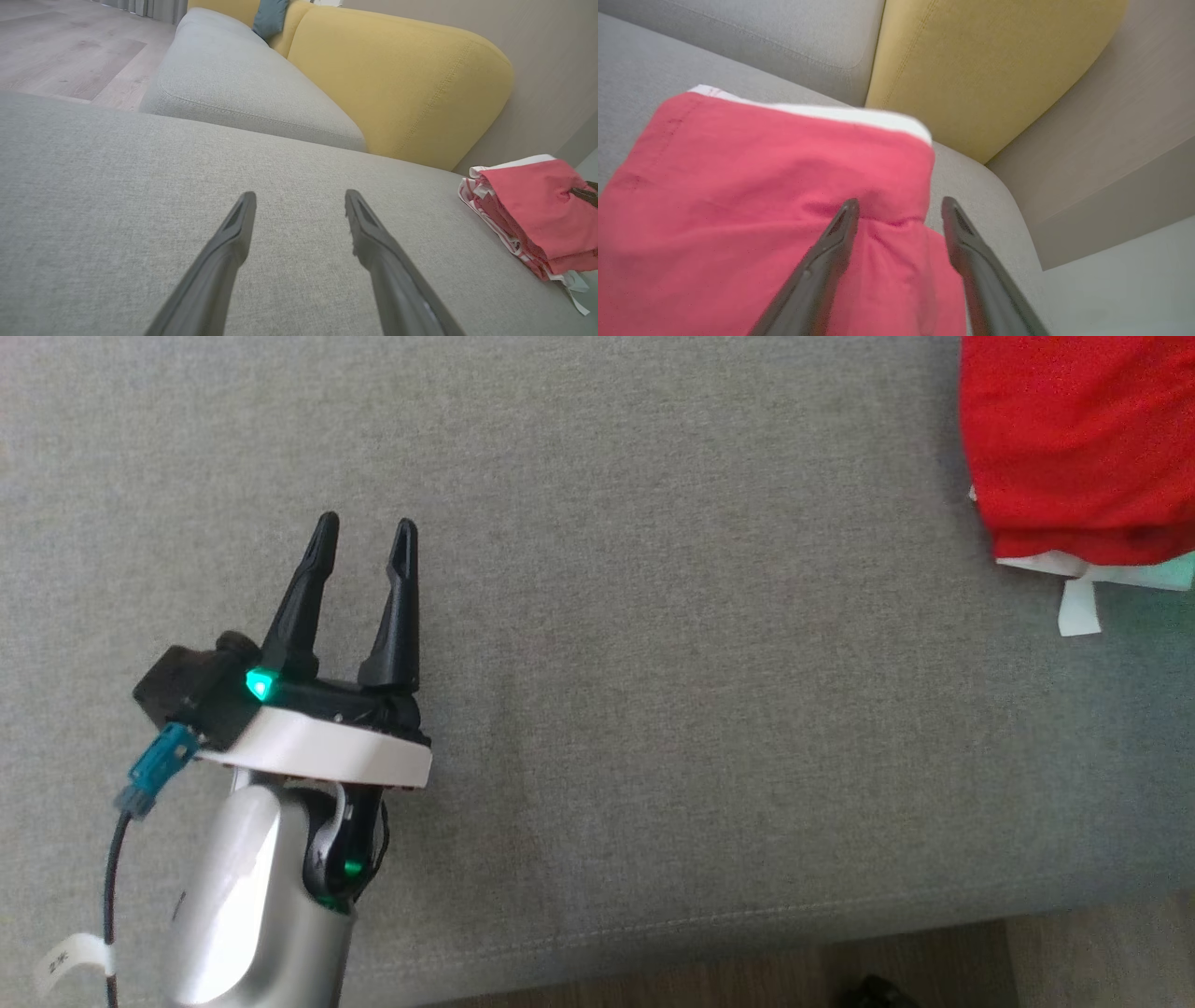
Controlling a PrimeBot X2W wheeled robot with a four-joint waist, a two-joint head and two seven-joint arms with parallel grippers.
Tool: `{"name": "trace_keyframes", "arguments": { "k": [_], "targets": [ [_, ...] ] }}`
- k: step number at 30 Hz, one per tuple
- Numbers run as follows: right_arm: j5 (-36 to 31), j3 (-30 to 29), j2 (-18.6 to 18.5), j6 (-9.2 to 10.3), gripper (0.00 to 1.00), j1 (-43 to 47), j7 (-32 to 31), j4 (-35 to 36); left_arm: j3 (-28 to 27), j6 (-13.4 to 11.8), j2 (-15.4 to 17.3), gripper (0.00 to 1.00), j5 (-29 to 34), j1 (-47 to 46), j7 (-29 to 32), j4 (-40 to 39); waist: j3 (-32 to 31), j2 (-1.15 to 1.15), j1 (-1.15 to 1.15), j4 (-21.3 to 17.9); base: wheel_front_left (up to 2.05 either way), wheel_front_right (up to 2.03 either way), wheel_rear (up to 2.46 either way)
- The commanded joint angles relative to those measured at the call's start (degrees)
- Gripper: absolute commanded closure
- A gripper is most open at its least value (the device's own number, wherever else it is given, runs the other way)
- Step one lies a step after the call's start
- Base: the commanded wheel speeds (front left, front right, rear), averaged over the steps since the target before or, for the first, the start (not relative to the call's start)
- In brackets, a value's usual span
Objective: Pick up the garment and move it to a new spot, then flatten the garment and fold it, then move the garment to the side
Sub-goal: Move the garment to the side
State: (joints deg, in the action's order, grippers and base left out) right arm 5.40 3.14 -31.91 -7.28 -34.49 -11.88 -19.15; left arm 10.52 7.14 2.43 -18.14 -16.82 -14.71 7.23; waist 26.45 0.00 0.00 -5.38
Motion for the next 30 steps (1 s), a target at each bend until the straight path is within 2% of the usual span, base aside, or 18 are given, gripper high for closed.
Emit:
{"name": "trace_keyframes", "arguments": {
  "k": [1,9,13,18,25,30],
  "targets": [
    [0.47,-0.80,-1.01,-0.21,0.00,0.91,-0.21,2.40,-1.36,0.34,0.44,0.00,0.45,-0.61,-0.29,-1.59,-0.45,0.00,0.00,-0.20,0.00,0.00,0.00],
    [0.78,-2.27,0.83,-0.21,0.00,-0.45,-0.31,6.67,-0.70,0.35,0.44,0.00,-0.94,0.13,-0.29,-1.10,-4.75,0.00,0.00,0.41,0.00,0.00,0.00],
    [0.62,-2.14,3.76,-0.21,0.00,-0.95,1.44,9.48,-0.93,0.21,0.44,0.00,-2.12,1.17,-0.29,-1.02,-8.22,0.00,0.00,1.76,0.00,0.00,0.00],
    [0.82,-1.39,10.51,-0.21,0.00,0.92,5.35,12.60,-1.74,-0.84,0.44,0.00,-2.93,2.59,-0.29,-1.22,-12.19,0.00,0.00,3.63,0.00,0.00,0.00],
    [-0.01,0.77,21.87,-0.21,0.00,8.99,12.50,13.50,-3.01,-2.33,0.44,0.00,-3.24,5.26,-0.29,-1.68,-17.30,0.00,0.00,6.00,0.00,0.00,0.00],
    [-1.79,1.58,27.18,-0.21,0.00,16.59,19.24,12.31,-3.09,-3.35,0.44,0.00,-3.20,7.96,-0.29,-2.22,-20.28,0.00,0.00,7.24,0.00,0.00,0.00]
  ]
}}
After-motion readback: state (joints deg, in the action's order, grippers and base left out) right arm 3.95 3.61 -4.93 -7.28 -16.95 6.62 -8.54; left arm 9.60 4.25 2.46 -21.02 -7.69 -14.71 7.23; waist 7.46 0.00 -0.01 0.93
